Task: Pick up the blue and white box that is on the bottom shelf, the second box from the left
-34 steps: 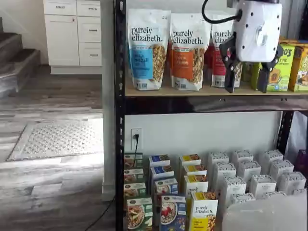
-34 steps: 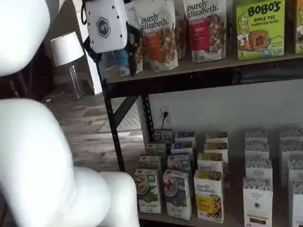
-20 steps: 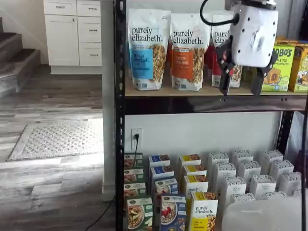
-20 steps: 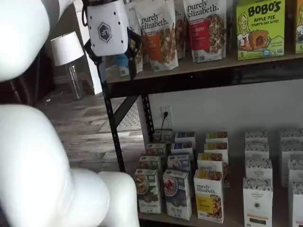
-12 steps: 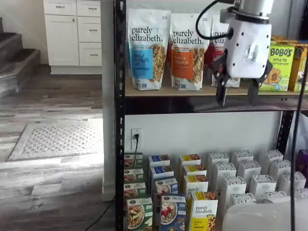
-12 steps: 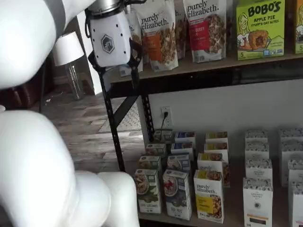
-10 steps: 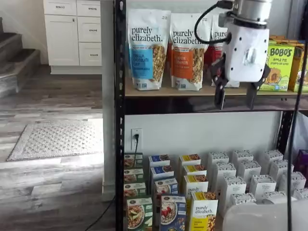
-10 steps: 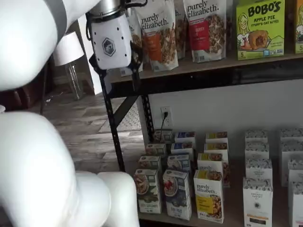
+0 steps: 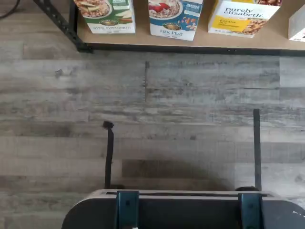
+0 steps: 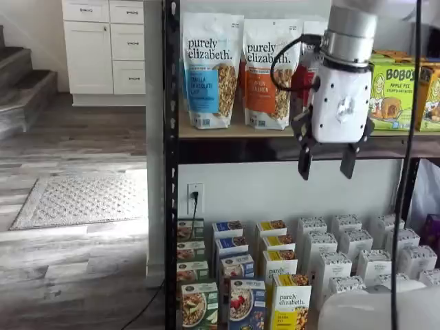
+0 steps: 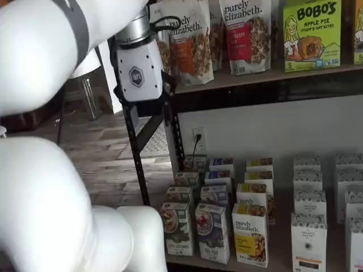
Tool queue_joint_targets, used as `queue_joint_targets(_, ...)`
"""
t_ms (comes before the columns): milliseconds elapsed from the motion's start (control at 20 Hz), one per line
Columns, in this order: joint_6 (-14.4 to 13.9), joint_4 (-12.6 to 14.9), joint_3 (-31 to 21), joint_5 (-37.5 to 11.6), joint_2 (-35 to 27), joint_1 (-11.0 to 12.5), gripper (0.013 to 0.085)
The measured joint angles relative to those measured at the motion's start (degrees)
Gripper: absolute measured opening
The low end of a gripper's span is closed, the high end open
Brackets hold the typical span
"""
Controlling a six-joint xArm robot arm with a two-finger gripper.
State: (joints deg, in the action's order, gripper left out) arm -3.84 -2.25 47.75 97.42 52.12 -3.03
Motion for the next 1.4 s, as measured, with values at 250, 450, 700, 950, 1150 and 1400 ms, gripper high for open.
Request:
queue_joint_targets(250,0.59,-0.35,-3.89,-4.1,0.12,0.53,0.085)
queue_joint_targets(450,0.54,-0.17,-7.23,-7.86,-0.15,0.33,0.085)
queue_joint_targets(700,-0.16,0.6,-11.37,-13.64,-0.22,-0.48,0.085)
queue_joint_targets(950,-0.54,0.29,-14.19,-18.01,-1.53,-1.0,0.085)
queue_joint_targets(1150,-0.87,-0.28,-16.24,-21.91,-3.3,-1.6,0.085)
queue_joint_targets(1400,-1.15,-0.58,-18.19,-26.56,-5.49,-2.15,0.085)
